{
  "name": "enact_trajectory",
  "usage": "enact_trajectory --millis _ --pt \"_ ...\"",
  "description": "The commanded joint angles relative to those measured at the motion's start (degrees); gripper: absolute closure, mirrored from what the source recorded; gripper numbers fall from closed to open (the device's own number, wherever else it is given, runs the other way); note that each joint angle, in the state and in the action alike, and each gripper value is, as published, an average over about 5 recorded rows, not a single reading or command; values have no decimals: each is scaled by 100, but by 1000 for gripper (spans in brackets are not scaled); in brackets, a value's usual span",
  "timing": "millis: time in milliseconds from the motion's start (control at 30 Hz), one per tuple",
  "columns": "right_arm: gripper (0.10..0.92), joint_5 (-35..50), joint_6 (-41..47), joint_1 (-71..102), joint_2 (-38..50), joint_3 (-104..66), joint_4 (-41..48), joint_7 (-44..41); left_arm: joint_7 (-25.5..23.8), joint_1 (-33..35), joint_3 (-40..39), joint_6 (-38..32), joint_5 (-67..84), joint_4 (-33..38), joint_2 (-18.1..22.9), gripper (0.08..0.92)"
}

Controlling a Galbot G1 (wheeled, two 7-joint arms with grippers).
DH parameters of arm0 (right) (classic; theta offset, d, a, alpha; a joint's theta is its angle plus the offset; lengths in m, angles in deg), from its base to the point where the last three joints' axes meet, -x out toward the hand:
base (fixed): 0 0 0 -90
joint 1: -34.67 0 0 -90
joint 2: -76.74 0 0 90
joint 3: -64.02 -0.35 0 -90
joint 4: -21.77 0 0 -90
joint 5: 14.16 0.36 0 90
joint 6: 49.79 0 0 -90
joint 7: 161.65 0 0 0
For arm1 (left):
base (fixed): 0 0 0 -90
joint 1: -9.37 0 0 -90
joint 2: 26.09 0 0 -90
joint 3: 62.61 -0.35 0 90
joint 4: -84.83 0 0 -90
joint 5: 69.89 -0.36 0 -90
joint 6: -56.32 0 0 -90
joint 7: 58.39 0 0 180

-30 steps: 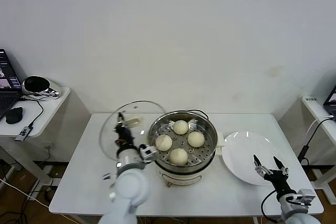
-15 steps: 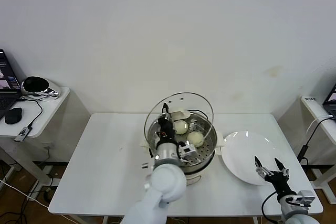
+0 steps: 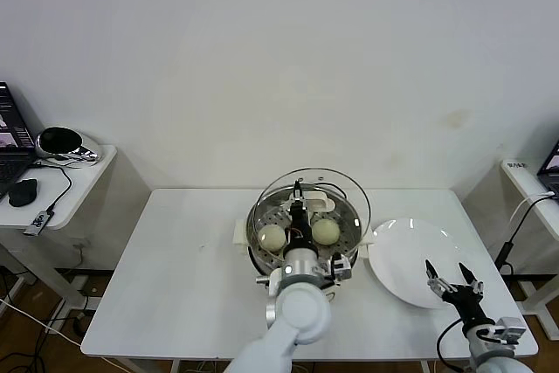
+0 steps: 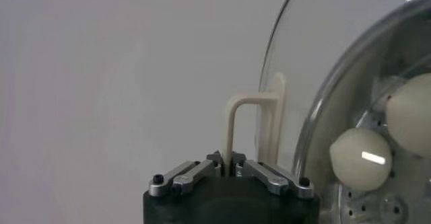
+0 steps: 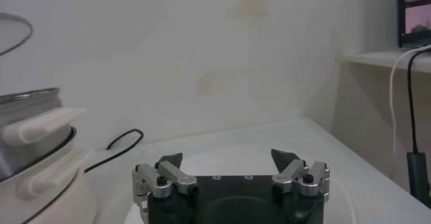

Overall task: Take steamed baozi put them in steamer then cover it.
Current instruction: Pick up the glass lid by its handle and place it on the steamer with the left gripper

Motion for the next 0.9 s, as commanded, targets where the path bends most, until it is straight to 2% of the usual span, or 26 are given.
enact_trajectory --millis 33,700,900 --pt "203 -8 -7 -11 0 -2 16 -3 -657 -53 -86 250 -974 -346 29 856" --pt "203 -8 -39 -12 23 -2 49 -12 -875 -16 0 248 -824 -379 30 856" --pt "203 -41 -76 -23 12 13 68 -22 -796 -34 2 243 -753 -418 40 856"
